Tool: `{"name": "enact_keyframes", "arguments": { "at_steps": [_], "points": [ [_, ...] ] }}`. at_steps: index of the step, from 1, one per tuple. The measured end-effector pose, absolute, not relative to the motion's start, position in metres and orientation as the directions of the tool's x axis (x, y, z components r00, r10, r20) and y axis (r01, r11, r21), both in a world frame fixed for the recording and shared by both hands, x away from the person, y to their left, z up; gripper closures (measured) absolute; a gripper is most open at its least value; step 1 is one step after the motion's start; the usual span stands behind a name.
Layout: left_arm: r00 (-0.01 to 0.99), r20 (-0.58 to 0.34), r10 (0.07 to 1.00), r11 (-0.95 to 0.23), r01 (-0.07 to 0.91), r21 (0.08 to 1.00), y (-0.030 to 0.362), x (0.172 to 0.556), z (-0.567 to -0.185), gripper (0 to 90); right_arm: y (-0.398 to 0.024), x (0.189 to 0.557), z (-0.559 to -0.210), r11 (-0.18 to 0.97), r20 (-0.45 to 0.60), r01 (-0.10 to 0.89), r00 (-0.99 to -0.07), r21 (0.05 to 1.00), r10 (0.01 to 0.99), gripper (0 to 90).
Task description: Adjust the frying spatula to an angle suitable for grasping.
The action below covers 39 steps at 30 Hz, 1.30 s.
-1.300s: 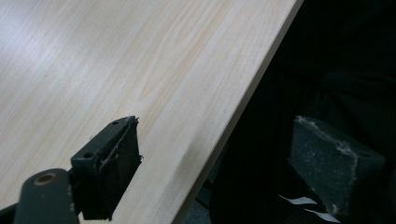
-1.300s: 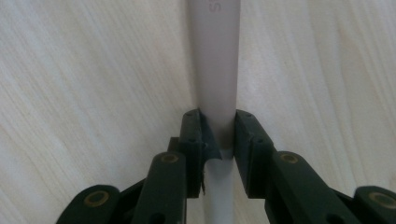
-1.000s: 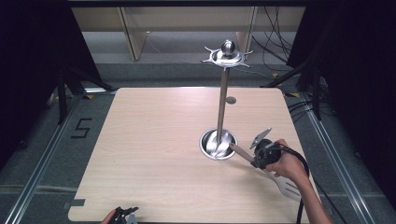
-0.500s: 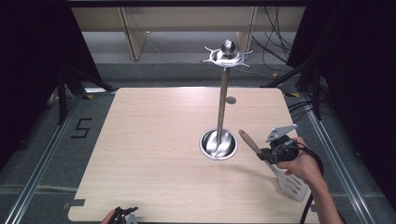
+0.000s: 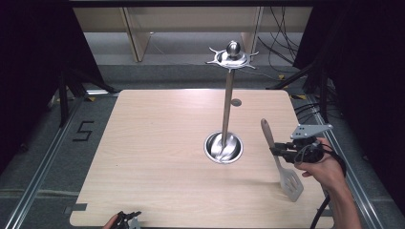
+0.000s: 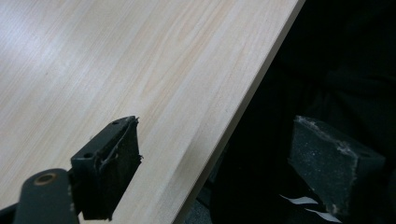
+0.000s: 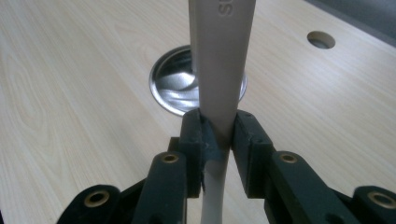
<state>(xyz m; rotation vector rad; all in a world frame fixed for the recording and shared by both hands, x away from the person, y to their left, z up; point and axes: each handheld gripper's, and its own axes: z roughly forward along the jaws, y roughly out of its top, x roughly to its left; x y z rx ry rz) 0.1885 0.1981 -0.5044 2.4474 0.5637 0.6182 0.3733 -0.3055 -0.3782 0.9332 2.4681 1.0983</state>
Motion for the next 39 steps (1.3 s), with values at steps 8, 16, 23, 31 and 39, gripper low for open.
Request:
{"name": "enact_keyframes", "arguments": {
  "at_steps": [8,16,23,31,39],
  "points": [
    [0.802,0.311,0.51,-0.76,0.251,0.599,0.199,0.189,-0.503,15.5,-0.312,0.37,-0.369,0.454,0.009,0.4,-0.758,0.796,0.652,75.2],
    [0.802,0.307,0.512,-0.759,0.254,0.599,0.199,0.189,-0.504,15.5,-0.31,0.37,-0.362,0.4,0.036,0.36,-0.779,0.843,0.626,75.2],
    [0.804,0.31,0.507,-0.761,0.249,0.599,0.199,0.189,-0.503,15.5,-0.302,0.373,-0.348,0.369,0.038,0.322,-0.796,0.872,0.604,75.2],
    [0.804,0.31,0.507,-0.761,0.249,0.599,0.199,0.189,-0.503,15.5,-0.29,0.38,-0.333,0.341,0.03,0.288,-0.801,0.895,0.598,75.2],
    [0.805,0.311,0.505,-0.762,0.247,0.599,0.199,0.188,-0.503,15.5,-0.279,0.389,-0.319,0.326,0.025,0.27,-0.803,0.906,0.595,75.1]
  ]
}}
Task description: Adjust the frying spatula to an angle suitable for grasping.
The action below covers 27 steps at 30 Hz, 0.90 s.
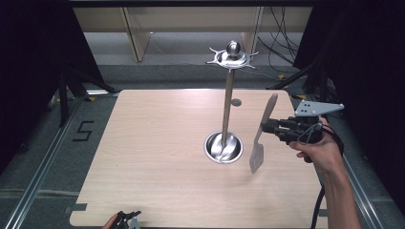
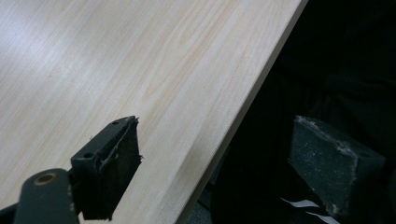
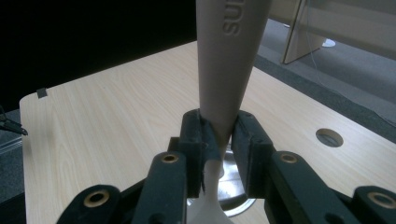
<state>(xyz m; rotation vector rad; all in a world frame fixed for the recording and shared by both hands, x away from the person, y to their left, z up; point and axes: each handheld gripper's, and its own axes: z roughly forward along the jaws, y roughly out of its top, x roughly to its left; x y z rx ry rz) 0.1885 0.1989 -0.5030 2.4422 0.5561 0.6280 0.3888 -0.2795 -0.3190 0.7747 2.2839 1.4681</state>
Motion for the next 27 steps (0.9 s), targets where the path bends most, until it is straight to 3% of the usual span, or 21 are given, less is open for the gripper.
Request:
{"name": "enact_keyframes", "arguments": {
  "at_steps": [27],
  "points": [
    [0.807,0.309,0.503,-0.763,0.246,0.598,0.199,0.188,-0.504,15.5,-0.261,0.401,-0.282,0.335,0.008,0.238,-0.825,0.912,0.565,75.1]
  ]
}}
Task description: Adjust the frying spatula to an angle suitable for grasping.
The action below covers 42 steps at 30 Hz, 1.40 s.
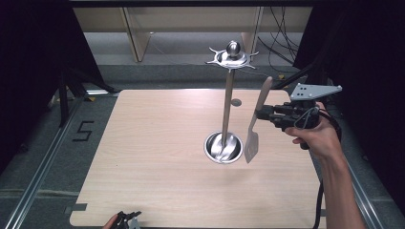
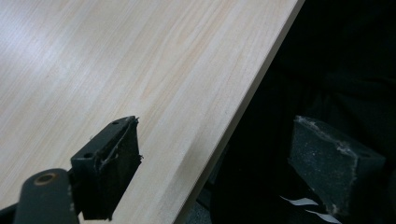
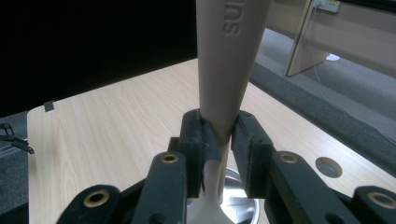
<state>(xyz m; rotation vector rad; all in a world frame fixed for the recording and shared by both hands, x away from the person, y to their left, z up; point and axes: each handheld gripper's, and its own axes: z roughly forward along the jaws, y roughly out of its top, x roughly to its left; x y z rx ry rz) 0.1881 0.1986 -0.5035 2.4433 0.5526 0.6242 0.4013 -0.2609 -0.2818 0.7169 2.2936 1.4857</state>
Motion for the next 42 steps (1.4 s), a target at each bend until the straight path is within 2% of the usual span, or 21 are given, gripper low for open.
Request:
{"name": "enact_keyframes", "arguments": {
  "at_steps": [19,20,29,42],
  "points": [
    [0.816,0.295,0.497,-0.762,0.247,0.599,0.198,0.189,-0.504,15.5,-0.247,0.417,-0.264,0.358,-0.005,0.229,-0.836,0.905,0.548,75.1],
    [0.816,0.295,0.496,-0.762,0.247,0.599,0.199,0.189,-0.504,15.5,-0.245,0.416,-0.264,0.332,0.019,0.248,-0.826,0.91,0.564,75.1],
    [0.814,0.299,0.498,-0.763,0.248,0.597,0.198,0.188,-0.503,15.5,-0.243,0.422,-0.262,0.353,0.034,0.265,-0.839,0.897,0.543,75.1],
    [0.808,0.308,0.502,-0.764,0.246,0.597,0.198,0.188,-0.504,15.5,-0.236,0.431,-0.261,0.383,0.02,0.261,-0.848,0.886,0.53,75.0]
  ]
}}
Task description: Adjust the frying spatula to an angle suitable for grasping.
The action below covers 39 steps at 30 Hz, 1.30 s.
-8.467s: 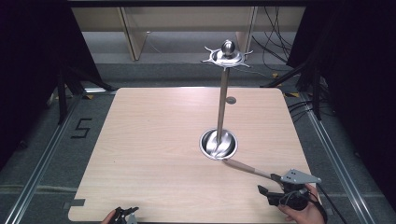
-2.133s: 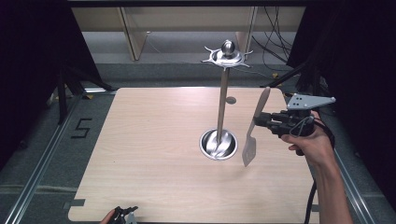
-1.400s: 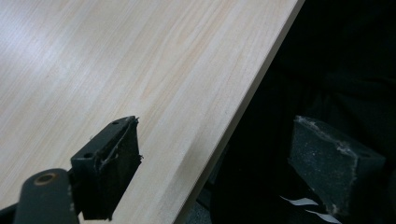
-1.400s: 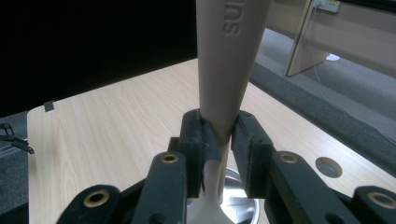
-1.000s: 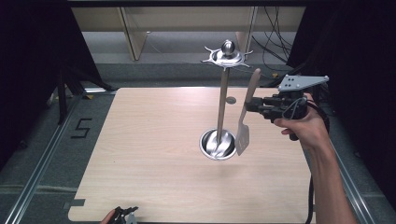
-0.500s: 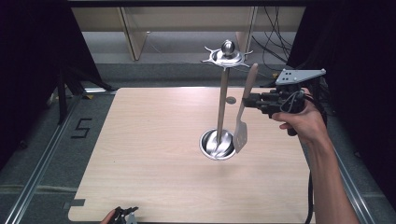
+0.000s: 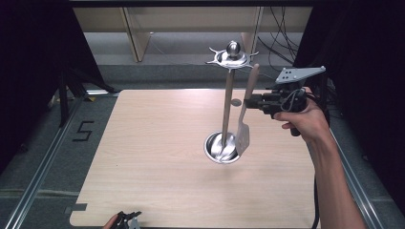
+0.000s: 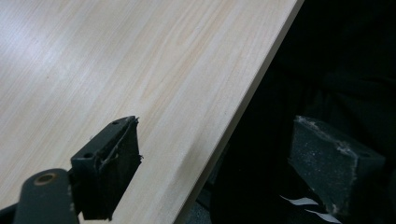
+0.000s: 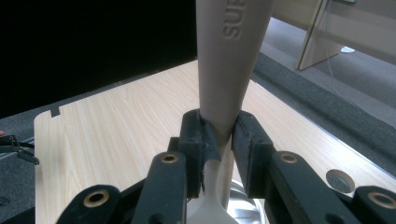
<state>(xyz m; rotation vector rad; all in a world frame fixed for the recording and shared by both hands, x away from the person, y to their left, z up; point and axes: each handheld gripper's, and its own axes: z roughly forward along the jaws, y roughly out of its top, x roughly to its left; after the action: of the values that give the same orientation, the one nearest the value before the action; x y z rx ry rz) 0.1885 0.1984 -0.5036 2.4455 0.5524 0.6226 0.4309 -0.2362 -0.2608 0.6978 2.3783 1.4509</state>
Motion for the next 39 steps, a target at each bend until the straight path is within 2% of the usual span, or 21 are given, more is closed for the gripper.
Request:
{"name": "enact_keyframes", "arguments": {
  "at_steps": [2,14,25,28,30,32,35,39],
  "points": [
    [0.815,0.297,0.498,-0.761,0.247,0.599,0.198,0.188,-0.504,15.5,-0.235,0.431,-0.262,0.373,0.045,0.28,-0.847,0.884,0.529,75.0],
    [0.807,0.313,0.501,-0.765,0.244,0.596,0.198,0.188,-0.503,15.5,-0.23,0.436,-0.262,0.398,0.033,0.272,-0.858,0.876,0.513,74.9],
    [0.811,0.306,0.498,-0.765,0.245,0.595,0.198,0.188,-0.503,15.5,-0.227,0.436,-0.266,0.371,0.051,0.278,-0.854,0.886,0.518,73.7],
    [0.82,0.295,0.49,-0.767,0.245,0.593,0.198,0.188,-0.504,15.5,-0.229,0.435,-0.266,0.37,0.023,0.259,-0.844,0.892,0.535,71.6],
    [0.82,0.293,0.491,-0.766,0.246,0.594,0.198,0.188,-0.504,15.5,-0.23,0.432,-0.267,0.359,0.059,0.294,-0.839,0.886,0.542,69.1],
    [0.816,0.299,0.495,-0.765,0.246,0.595,0.198,0.188,-0.504,15.5,-0.231,0.429,-0.267,0.348,0.052,0.281,-0.837,0.894,0.545,67.2],
    [0.821,0.291,0.491,-0.767,0.249,0.591,0.198,0.188,-0.504,15.5,-0.231,0.426,-0.268,0.366,-0.004,0.246,-0.825,0.897,0.565,63.5],
    [0.816,0.301,0.494,-0.767,0.245,0.593,0.198,0.188,-0.504,15.5,-0.233,0.418,-0.268,0.358,0.004,0.264,-0.81,0.896,0.587,55.1]
  ]
}}
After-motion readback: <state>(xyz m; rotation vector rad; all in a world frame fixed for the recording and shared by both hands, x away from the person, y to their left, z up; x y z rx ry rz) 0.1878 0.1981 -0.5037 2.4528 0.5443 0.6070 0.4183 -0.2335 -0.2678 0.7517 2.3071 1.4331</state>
